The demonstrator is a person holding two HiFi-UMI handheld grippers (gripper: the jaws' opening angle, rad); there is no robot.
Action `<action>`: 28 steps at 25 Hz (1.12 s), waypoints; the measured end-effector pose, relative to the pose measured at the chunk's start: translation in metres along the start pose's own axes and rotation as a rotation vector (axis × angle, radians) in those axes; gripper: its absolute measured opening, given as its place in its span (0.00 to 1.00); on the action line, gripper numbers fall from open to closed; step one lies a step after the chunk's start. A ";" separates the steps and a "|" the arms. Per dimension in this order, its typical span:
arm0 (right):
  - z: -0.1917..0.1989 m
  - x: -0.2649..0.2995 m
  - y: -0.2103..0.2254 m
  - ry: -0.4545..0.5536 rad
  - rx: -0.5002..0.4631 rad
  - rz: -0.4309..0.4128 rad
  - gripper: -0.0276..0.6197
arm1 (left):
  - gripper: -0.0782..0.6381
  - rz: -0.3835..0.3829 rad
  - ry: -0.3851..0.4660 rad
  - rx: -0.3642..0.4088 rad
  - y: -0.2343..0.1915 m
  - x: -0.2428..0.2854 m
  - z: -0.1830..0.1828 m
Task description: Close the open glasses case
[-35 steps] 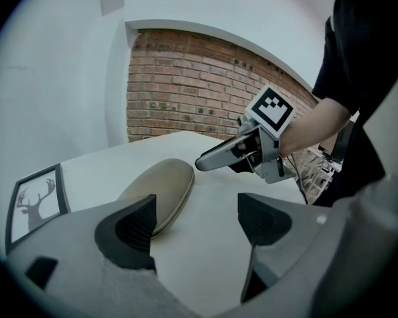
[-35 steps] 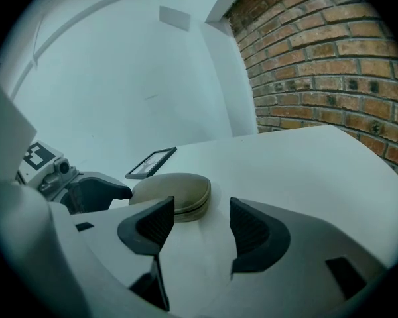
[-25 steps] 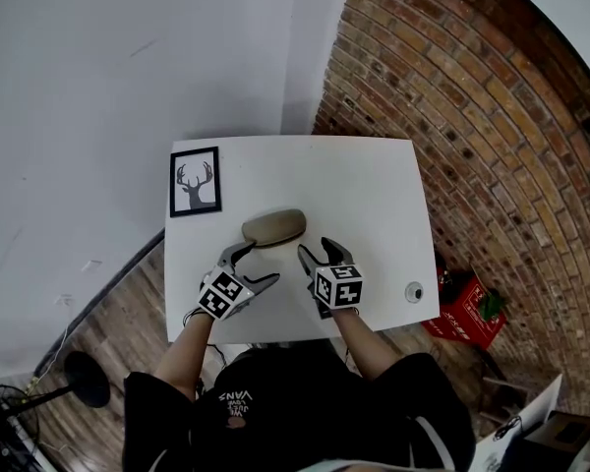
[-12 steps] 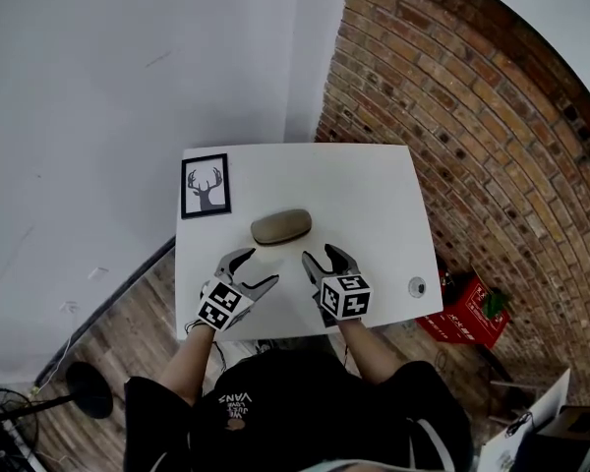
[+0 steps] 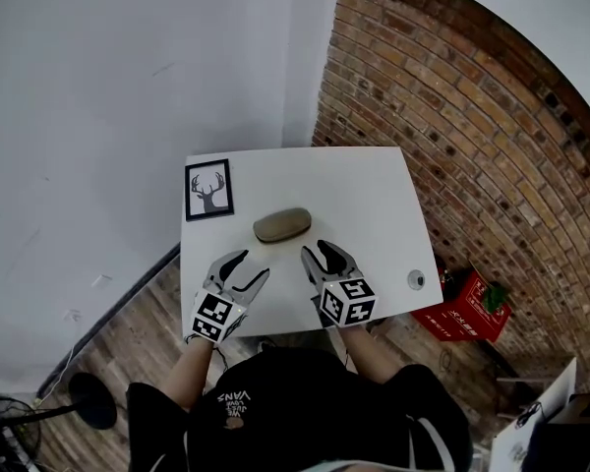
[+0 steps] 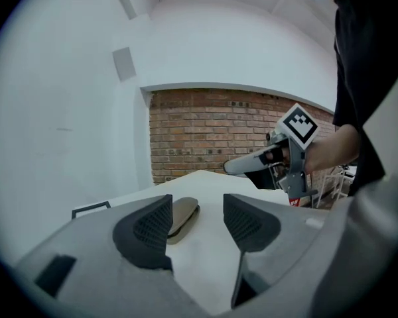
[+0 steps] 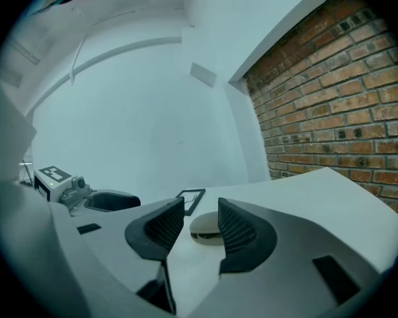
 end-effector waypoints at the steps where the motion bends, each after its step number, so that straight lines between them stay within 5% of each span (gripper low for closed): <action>1: -0.004 -0.002 -0.004 0.012 -0.006 -0.006 0.28 | 0.43 -0.007 0.011 0.000 0.000 -0.004 -0.003; 14: 0.003 -0.022 -0.034 0.028 -0.057 -0.035 0.05 | 0.24 -0.079 0.050 -0.038 0.008 -0.046 -0.003; 20: 0.010 -0.026 -0.043 0.009 -0.070 -0.044 0.04 | 0.12 -0.117 0.039 -0.039 0.009 -0.061 0.001; 28: 0.014 -0.026 -0.050 -0.031 -0.143 -0.041 0.04 | 0.12 -0.163 0.055 -0.077 0.007 -0.070 0.005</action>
Point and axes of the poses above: the fingertips, and each gripper's own axes: x forward along the fingers, y to its right, z out of its underside, the point moved 2 cm from there along -x, backward along the fingers, and after that the axes turned 9 degrees about y, right-handed, at the moved point
